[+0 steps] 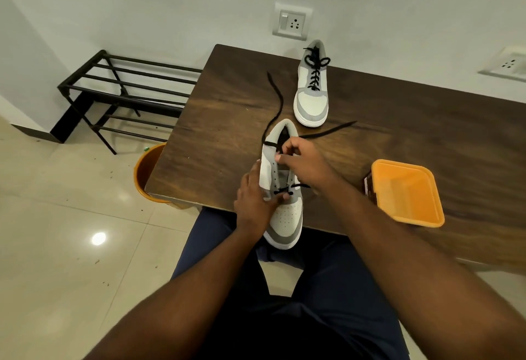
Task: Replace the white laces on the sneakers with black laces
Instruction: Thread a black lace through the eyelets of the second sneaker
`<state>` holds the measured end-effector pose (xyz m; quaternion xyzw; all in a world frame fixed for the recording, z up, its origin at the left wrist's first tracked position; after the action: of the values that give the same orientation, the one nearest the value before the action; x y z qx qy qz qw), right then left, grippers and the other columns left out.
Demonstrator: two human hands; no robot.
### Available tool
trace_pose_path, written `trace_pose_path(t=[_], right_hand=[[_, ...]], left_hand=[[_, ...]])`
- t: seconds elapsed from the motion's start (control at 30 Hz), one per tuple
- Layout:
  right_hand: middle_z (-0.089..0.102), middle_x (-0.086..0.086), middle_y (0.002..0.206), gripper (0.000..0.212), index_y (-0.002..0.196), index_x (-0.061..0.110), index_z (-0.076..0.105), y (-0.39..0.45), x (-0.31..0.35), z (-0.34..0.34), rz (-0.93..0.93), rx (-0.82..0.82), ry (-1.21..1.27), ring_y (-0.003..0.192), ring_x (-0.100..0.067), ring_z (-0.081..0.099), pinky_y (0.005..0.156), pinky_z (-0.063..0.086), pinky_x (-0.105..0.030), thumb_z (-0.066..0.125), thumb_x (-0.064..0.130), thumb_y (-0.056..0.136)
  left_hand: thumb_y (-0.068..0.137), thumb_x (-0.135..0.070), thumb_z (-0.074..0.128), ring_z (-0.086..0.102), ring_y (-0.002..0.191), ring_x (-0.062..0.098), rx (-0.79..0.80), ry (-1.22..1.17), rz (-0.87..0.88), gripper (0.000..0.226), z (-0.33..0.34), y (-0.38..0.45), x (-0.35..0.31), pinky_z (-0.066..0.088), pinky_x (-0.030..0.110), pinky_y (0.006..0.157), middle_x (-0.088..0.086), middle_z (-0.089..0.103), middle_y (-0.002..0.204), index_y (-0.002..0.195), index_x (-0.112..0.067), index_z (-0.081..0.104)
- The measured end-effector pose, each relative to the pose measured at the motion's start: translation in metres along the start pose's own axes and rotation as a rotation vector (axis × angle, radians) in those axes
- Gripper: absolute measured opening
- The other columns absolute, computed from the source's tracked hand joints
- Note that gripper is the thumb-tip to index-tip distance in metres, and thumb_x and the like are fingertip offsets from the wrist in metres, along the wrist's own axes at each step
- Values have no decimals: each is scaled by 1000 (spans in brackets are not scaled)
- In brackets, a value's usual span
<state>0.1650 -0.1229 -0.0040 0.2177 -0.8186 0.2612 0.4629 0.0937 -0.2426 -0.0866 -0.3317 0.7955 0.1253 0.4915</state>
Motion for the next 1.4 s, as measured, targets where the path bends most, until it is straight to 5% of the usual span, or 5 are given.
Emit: trace_pose_path(t=[0.5, 0.83, 1.07, 1.23, 1.4], right_hand=[[55, 8, 117, 46, 127, 26, 59, -87, -49, -96, -15, -278, -137, 106, -5, 54, 86, 39, -8, 71, 10, 85], [72, 12, 79, 15, 92, 24, 76, -85, -30, -60, -25, -54, -43, 68, 6, 62, 66, 43, -8, 72, 12, 84], [46, 10, 145, 73, 143, 29, 45, -76, -28, -60, -121, 113, -403, 130, -6, 45, 105, 41, -28, 77, 16, 79], [68, 1, 72, 12, 93, 17, 75, -78, -23, -18, -7, 64, 86, 48, 2, 51, 48, 41, -16, 67, 9, 89], [72, -7, 77, 14, 99, 5, 75, -73, -60, -77, 133, -30, 73, 59, -3, 62, 54, 46, -10, 68, 3, 86]], left_hand=[[80, -28, 76, 46, 57, 1, -21, -98, 315, 26, -75, 0, -34, 37, 15, 55, -13, 54, 61, 63, -24, 56], [79, -34, 78, 60, 60, 7, 317, 89, 320, 5, -67, -12, -73, 54, 41, 64, -11, 67, 65, 78, -36, 73], [83, -36, 75, 66, 68, 8, 280, 217, 324, 7, -69, -8, -72, 56, 42, 69, -12, 71, 72, 86, -31, 77], [81, -31, 77, 65, 66, 10, 305, 182, 329, 5, -63, -9, -85, 55, 43, 68, -9, 70, 70, 85, -27, 77], [80, -27, 79, 69, 77, 17, 242, 153, 225, 2, -105, -2, -56, 57, 42, 74, -5, 74, 76, 82, -27, 77]])
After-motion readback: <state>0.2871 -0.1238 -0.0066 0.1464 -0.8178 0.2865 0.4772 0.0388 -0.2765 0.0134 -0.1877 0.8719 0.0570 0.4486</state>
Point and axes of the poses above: each hand's wrist, its own y-axis towards the middle knuckle, its own z-axis out of the palm, x = y × z, the point moved 6 cm from there along y, towards the middle knuckle
